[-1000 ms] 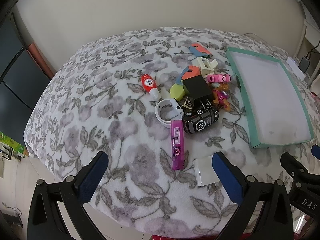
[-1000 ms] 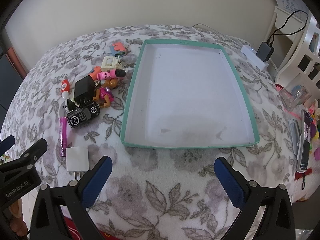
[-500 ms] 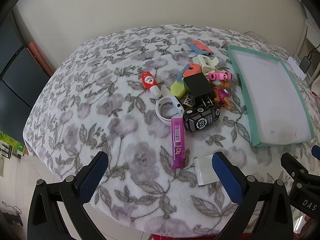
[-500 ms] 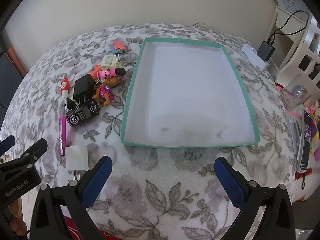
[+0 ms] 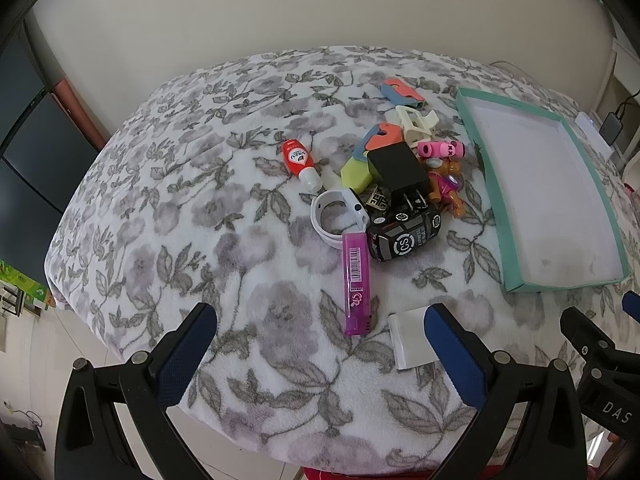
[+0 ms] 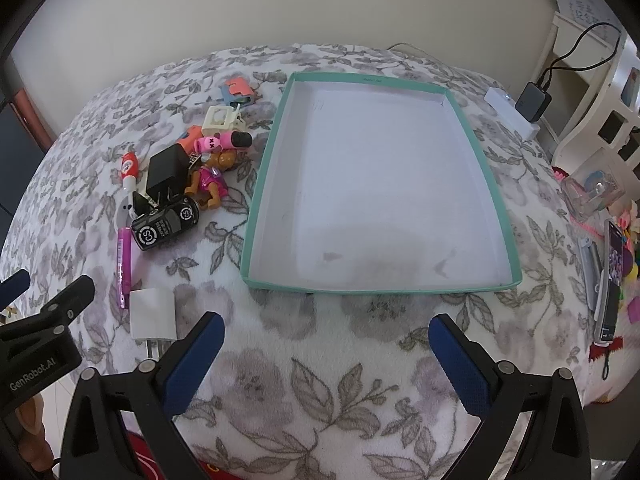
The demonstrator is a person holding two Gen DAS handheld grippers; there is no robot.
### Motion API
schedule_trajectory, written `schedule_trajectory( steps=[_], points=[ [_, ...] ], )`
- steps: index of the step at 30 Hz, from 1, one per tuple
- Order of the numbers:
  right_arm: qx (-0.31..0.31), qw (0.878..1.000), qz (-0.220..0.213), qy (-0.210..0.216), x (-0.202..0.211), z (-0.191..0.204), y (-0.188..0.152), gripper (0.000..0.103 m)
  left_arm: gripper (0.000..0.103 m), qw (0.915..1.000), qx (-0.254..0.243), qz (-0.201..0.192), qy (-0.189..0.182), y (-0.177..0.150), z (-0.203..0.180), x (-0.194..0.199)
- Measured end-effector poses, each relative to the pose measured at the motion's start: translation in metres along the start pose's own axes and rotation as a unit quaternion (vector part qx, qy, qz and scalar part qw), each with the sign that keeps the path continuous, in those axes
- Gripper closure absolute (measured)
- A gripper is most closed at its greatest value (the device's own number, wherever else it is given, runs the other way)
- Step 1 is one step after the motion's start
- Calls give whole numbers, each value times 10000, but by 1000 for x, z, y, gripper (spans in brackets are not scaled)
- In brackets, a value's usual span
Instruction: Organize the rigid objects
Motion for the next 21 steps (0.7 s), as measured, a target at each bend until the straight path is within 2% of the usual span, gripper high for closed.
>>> schedule_trajectory(
  steps=[5,8,11,17,21],
  points=[
    [-6,10000,21,22,0,0,-1,0,0,9998,123,27,-133,1,5,-1],
    [80,9999,-45,46,4,2,4,0,0,9989,408,55,-214,6,22,0],
    [144,9998,-52,150,8,11,13,0,0,9981,604,5,-127,15,41,4],
    [449,9956,364,739,1,62,19,0,0,9968,772,145,-135,21,63,-2],
    [706,9921,604,846,-8,92,14,0,0,9958,814,366,-221,15,65,-19]
  ],
)
Point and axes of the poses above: each gripper's, at about its wrist camera, not at the fingertips, and x roughly against the way its jaws point, z to its left, y to its top, the point moved 5 cm from there along -x, roughly the way its jaws point, and after that the axes turned 8 degrees about -y, right-handed, at the moved point
